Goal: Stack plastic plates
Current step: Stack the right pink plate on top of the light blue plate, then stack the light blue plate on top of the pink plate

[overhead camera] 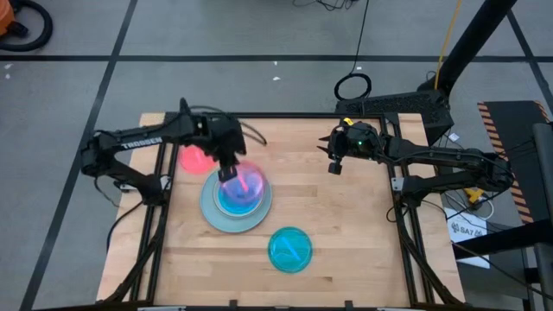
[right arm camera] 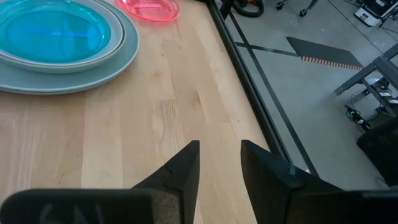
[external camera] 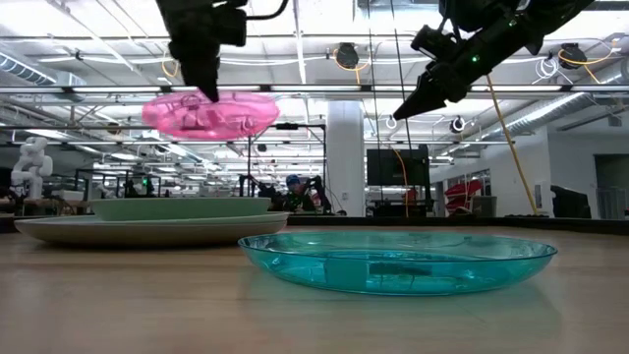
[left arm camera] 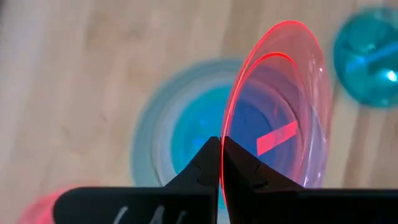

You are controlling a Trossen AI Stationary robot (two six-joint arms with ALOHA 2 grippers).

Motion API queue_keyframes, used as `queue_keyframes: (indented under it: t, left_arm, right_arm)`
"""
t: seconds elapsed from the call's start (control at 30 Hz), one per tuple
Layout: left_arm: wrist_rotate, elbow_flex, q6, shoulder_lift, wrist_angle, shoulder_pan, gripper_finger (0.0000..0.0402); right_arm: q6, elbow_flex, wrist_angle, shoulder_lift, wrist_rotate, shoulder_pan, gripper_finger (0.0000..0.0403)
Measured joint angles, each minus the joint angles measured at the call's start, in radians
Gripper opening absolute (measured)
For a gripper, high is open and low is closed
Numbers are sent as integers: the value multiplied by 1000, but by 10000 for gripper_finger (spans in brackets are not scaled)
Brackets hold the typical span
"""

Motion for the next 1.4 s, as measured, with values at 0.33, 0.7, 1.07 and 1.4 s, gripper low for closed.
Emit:
queue_keyframes:
  t: [0.33,0.7,1.07,1.4]
  left_arm:
    - [-122,-93,-114,2,5,-56,10]
    - [-150,-219,-203,2,91,-54,10]
    - [-192,-221,-172,2,120,-54,79]
    - [-378,-224,-135,-50,145,-118,115]
  right_arm:
    - [0,0,-1,0,0,0,109]
    - [14,0,-7,0,0,0,109]
    - [121,0,-28,0,0,2,109]
    - [543,0,-108,5,0,182,109]
